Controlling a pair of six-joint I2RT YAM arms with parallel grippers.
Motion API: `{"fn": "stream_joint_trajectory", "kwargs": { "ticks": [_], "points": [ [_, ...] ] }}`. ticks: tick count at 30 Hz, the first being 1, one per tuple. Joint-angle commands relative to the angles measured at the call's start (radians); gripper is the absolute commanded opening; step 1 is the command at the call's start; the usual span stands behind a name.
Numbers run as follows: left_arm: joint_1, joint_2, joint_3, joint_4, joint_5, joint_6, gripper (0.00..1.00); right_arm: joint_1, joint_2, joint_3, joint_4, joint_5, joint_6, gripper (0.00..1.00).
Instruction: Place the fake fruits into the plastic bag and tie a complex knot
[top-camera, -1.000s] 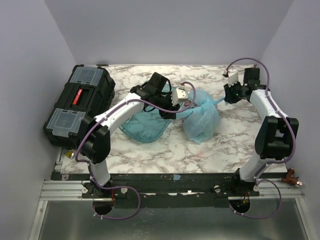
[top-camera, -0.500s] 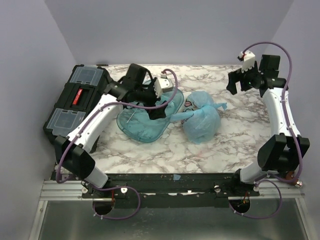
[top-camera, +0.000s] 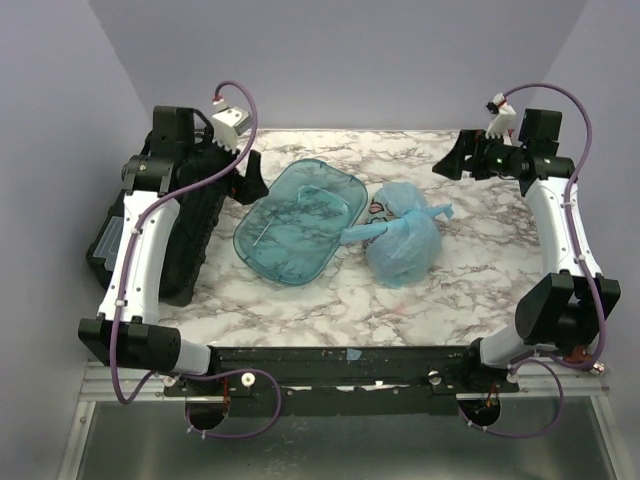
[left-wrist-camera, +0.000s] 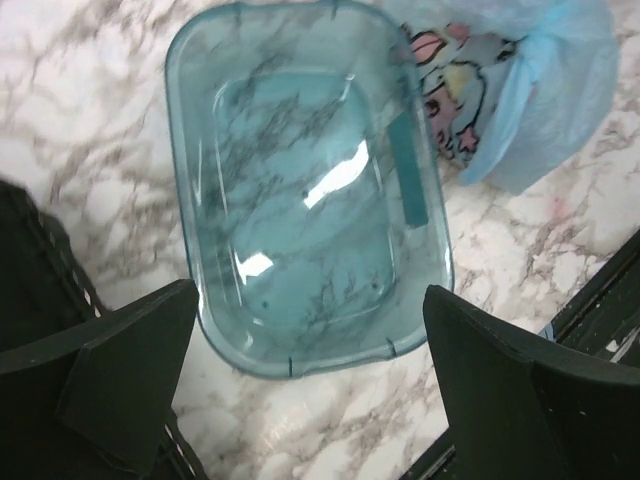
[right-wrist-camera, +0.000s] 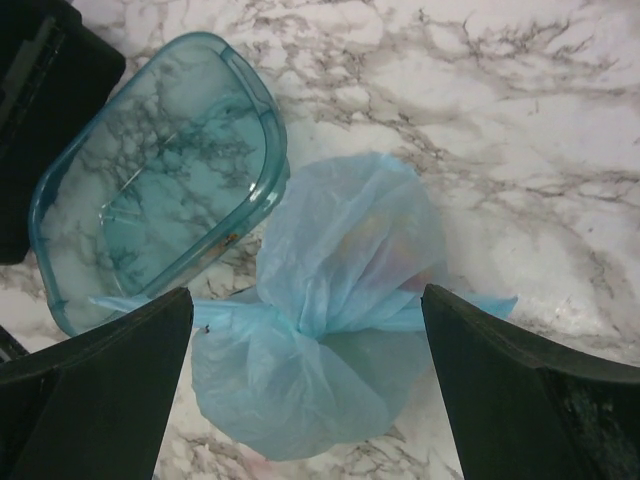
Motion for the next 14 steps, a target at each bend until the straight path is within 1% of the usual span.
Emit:
{"fn": "stream_joint_trajectory", "kwargs": {
  "ticks": [1, 4, 7, 9, 14],
  "points": [
    [0.076, -0.116, -0.183, 0.024, -0.093, -0.114, 0.98, 0.001, 0.027, -0.079, -0.011, 0.004, 0.029, 1.00],
    [0.080, -0.186, -0.301, 0.081, -0.135, -0.143, 0.98, 0.001, 0.014, -0.114, 0.005, -0.001, 0.037, 1.00],
    [0.081, -0.228, -0.383, 0.133, -0.171, -0.175, 0.98, 0.001, 0.008, -0.125, 0.001, 0.006, 0.028, 1.00],
    [0.081, -0.236, -0.401, 0.140, -0.179, -0.177, 0.98, 0.001, 0.003, -0.126, 0.002, 0.006, 0.028, 1.00],
    [0.079, -0.254, -0.390, 0.136, -0.202, -0.155, 0.98, 0.002, -0.013, -0.114, 0.003, -0.004, 0.029, 1.00]
  ]
}}
